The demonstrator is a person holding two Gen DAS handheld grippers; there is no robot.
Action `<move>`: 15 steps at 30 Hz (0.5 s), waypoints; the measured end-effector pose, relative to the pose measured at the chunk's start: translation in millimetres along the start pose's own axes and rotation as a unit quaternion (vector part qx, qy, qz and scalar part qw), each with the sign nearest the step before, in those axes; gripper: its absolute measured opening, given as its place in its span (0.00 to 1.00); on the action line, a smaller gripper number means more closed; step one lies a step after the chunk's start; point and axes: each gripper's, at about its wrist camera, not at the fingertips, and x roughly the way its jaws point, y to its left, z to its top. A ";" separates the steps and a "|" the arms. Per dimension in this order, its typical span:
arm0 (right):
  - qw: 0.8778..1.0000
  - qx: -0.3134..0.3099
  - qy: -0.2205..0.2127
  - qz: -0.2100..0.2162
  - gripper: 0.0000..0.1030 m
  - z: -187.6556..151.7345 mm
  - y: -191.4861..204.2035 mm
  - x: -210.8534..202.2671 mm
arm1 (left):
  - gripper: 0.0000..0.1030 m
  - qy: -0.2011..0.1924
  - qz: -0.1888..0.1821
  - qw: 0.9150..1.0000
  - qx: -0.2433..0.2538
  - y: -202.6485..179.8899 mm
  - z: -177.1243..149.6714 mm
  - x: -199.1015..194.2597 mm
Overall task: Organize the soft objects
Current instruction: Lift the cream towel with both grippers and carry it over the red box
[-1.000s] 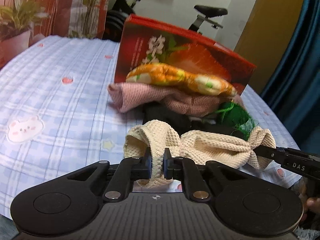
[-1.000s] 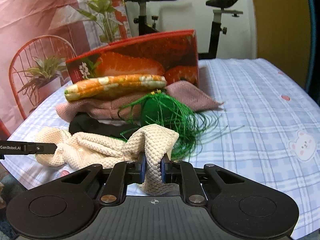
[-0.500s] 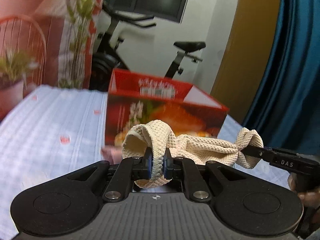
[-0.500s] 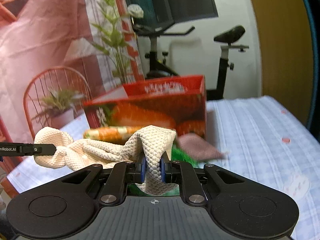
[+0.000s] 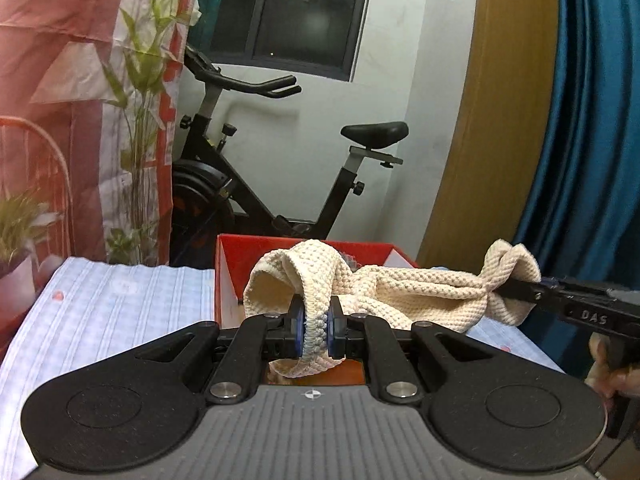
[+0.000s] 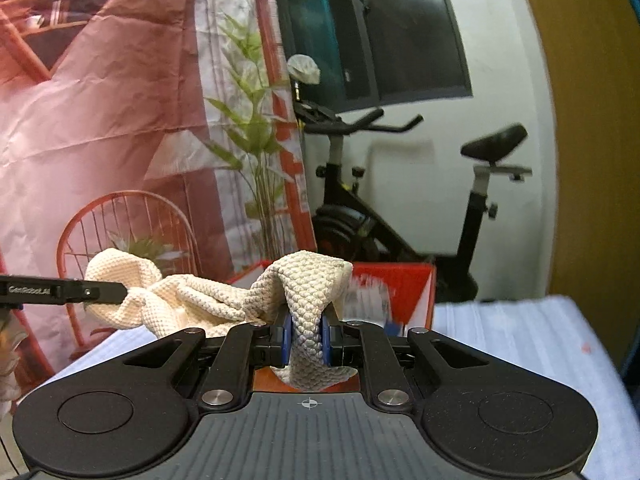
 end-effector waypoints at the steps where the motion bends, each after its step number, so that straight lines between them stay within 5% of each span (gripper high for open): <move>1: 1.000 -0.007 0.000 -0.001 0.13 5.9 -1.1 4.4 | 0.11 0.004 0.003 1.000 0.003 0.6 4.9 8.8; 15: 0.994 -0.074 0.070 -0.044 0.13 39.2 -32.1 114.4 | 0.11 0.063 0.031 0.997 0.036 10.3 47.5 125.5</move>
